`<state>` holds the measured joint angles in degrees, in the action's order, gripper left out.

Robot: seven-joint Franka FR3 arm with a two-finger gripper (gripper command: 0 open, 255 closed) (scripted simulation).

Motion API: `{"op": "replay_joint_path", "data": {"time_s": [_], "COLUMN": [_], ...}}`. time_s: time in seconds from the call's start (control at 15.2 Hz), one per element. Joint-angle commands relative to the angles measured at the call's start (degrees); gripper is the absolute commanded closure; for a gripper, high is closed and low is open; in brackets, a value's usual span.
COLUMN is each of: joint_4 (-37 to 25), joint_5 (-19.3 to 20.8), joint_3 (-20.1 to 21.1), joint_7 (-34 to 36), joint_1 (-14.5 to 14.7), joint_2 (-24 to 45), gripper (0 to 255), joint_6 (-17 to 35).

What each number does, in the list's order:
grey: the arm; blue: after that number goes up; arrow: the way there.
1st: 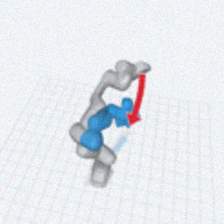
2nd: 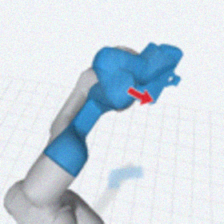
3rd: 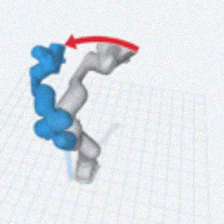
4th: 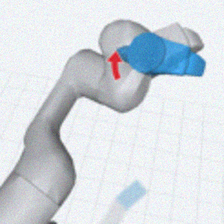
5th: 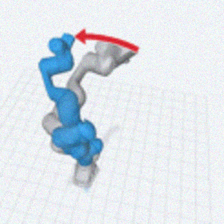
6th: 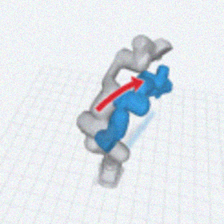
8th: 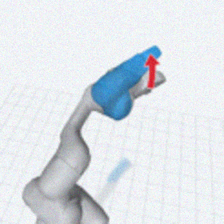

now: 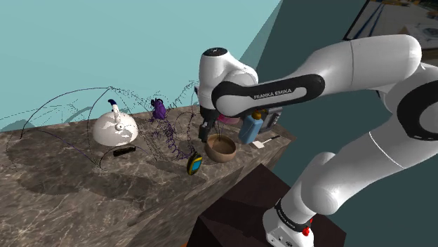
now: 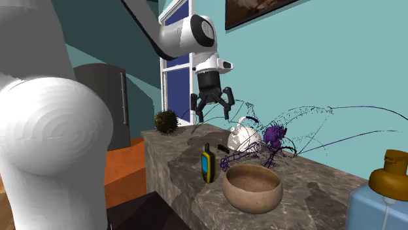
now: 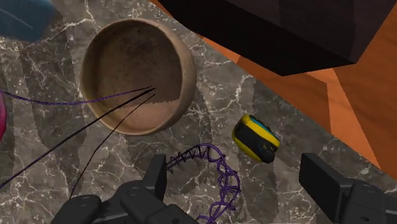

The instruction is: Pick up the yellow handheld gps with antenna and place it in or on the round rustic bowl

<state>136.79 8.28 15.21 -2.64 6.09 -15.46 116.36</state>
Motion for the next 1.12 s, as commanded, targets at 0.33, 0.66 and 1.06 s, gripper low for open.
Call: {"op": "replay_joint_path", "data": {"time_s": [0.33,0.66,1.06], "joint_4": [-1.39,0.17,1.48], "joint_5": [5.90,7.57,8.96], "joint_3": [4.09,3.82,3.46], "joint_7": [3.30,4.33,5.22], "joint_1": [1.82,1.61,1.28], "joint_2": [13.33,15.52,17.11], "gripper": [0,0,0], "joint_6": [5.53,8.80,11.52]}}
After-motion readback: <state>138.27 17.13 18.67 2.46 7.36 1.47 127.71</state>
